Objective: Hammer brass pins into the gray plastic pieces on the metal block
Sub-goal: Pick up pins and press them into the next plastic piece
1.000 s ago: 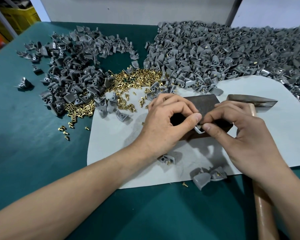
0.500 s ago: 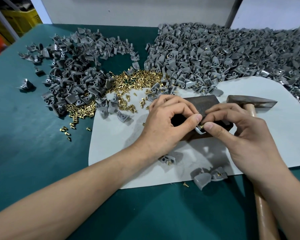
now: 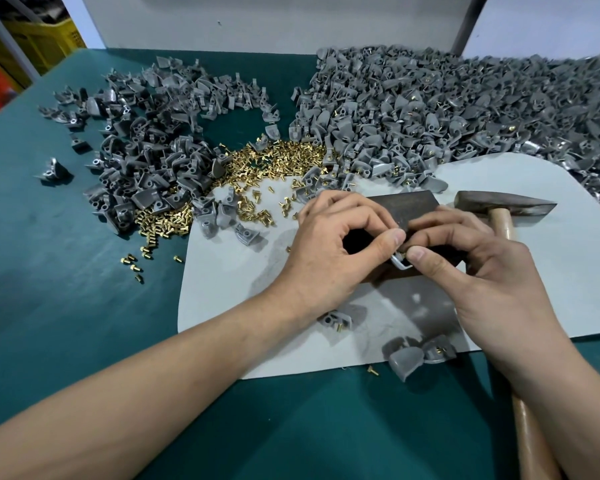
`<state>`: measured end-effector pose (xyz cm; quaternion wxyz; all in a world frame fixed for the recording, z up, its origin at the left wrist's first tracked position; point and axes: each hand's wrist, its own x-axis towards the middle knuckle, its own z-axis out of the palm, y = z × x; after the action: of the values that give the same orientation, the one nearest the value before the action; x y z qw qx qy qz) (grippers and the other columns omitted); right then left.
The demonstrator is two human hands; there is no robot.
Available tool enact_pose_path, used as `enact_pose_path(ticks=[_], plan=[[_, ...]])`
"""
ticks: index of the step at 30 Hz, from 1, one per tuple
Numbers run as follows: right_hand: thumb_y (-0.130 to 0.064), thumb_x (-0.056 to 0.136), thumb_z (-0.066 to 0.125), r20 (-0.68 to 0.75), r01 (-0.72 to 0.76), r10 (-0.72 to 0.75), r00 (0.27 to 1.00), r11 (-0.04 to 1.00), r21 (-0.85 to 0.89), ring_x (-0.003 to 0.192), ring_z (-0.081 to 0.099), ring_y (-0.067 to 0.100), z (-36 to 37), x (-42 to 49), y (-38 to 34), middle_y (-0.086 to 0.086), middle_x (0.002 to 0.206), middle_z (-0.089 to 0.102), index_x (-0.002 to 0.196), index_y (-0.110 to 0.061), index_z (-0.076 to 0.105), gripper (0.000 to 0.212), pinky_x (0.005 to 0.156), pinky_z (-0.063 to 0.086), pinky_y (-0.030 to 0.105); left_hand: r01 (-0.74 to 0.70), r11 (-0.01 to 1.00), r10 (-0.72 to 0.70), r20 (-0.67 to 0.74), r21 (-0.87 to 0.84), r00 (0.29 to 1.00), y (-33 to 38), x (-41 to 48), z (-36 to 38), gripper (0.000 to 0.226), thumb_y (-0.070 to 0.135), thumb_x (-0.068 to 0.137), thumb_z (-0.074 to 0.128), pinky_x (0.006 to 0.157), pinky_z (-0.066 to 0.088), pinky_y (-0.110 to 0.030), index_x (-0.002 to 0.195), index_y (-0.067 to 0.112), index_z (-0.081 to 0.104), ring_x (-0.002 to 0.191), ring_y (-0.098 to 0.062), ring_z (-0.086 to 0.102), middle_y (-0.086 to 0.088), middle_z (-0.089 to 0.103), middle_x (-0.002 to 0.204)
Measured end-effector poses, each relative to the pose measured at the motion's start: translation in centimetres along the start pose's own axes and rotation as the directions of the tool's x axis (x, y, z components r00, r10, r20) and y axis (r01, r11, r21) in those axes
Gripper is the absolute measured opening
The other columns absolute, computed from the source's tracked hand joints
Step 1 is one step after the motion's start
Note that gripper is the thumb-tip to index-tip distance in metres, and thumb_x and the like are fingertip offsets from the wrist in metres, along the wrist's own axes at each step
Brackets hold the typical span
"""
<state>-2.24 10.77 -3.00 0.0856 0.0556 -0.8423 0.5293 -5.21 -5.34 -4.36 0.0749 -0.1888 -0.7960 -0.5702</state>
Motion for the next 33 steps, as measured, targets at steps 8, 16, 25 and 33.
enact_pose_path(ticks=[8,16,25,33], plan=[[-0.044,0.062,0.066,0.003,-0.042,0.042,0.999,0.996,0.078,0.116,0.048,-0.009,0.09,-0.14,0.0,-0.023,0.1,0.066,0.072,-0.037,0.071,0.013,0.101,0.029,0.021,-0.017,1.0,0.017,-0.001,0.007,1.0,-0.09,0.02,0.06,0.014,0.02,0.084,0.071,0.101,0.031,-0.045,0.07,0.015,0.068,0.102,-0.007,0.047,0.014,0.063,0.089],[-0.033,0.067,0.071,-0.005,-0.073,0.074,0.997,0.987,0.142,0.116,0.047,-0.013,0.23,-0.27,0.07,-0.016,0.102,0.068,0.065,-0.027,0.071,0.007,0.1,0.027,0.017,-0.028,1.0,0.028,-0.007,0.007,1.0,-0.14,0.02,0.05,0.016,0.023,0.083,0.069,0.101,0.031,-0.046,0.071,0.012,0.069,0.101,-0.007,0.048,0.016,0.063,0.088],[-0.026,0.07,0.074,0.036,-0.103,0.099,0.994,0.986,0.132,0.118,0.044,-0.014,-0.11,-0.27,-0.15,-0.015,0.104,0.068,0.067,-0.022,0.071,0.006,0.102,0.025,0.017,-0.019,1.0,0.019,0.014,0.004,1.0,-0.17,0.03,-0.03,0.016,0.023,0.083,0.07,0.102,0.03,-0.047,0.071,0.015,0.067,0.103,-0.009,0.047,0.019,0.062,0.089],[-0.039,0.061,0.068,0.024,-0.092,0.089,0.996,0.986,0.139,0.122,0.043,-0.01,-0.09,-0.3,-0.16,-0.02,0.101,0.069,0.067,-0.025,0.072,0.016,0.109,0.024,0.024,-0.019,1.0,0.019,0.01,0.004,1.0,-0.2,-0.02,0.02,0.016,0.023,0.084,0.07,0.101,0.03,-0.048,0.07,0.014,0.067,0.104,-0.009,0.047,0.018,0.063,0.09]])
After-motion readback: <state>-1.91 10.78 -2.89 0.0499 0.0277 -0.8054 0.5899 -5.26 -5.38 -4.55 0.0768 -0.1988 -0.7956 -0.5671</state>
